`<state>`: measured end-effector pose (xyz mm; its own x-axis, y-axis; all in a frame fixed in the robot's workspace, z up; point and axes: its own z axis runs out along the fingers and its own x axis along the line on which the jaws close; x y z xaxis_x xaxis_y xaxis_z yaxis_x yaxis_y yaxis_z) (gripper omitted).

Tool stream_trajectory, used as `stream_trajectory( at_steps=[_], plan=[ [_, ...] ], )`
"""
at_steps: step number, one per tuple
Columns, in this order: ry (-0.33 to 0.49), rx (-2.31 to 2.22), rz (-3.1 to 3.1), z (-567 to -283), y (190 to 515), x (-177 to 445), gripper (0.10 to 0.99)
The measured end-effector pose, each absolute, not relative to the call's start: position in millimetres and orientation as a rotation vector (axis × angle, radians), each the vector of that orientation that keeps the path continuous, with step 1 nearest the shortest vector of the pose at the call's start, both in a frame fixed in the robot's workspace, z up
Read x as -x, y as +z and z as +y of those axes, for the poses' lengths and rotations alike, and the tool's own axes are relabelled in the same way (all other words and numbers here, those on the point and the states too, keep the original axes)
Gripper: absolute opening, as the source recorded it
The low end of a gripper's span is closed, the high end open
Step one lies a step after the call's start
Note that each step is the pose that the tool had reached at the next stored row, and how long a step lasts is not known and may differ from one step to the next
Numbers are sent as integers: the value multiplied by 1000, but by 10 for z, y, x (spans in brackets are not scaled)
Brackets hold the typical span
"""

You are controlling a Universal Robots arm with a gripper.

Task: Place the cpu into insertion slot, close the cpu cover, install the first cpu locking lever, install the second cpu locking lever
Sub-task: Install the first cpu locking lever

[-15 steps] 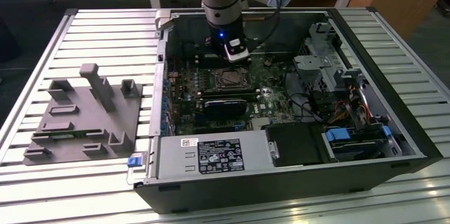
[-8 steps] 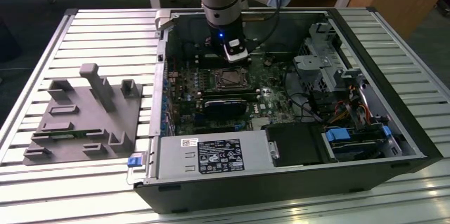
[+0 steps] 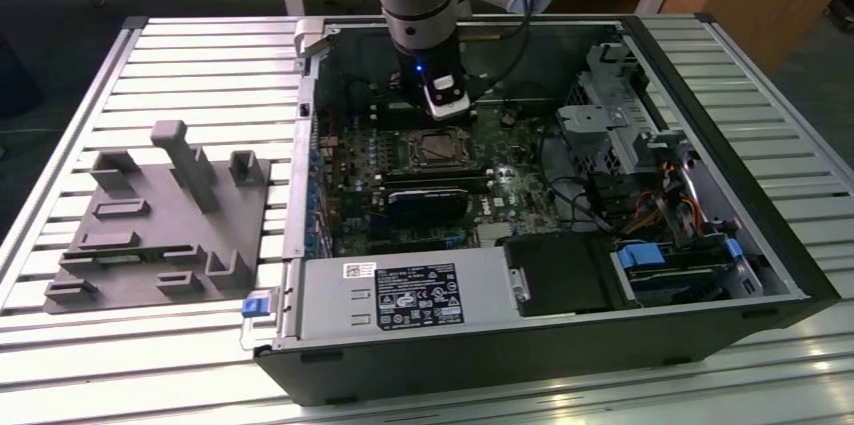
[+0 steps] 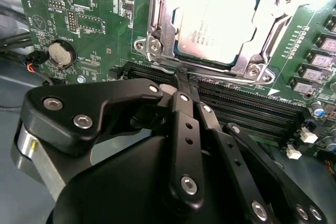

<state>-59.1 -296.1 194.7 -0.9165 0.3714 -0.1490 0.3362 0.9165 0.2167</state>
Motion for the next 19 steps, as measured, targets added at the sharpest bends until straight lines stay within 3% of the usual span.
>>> stream_trajectory(
  at_steps=[19],
  plan=[
    [280, -533, 2873, -2982, 1930, 628, 106]
  ],
)
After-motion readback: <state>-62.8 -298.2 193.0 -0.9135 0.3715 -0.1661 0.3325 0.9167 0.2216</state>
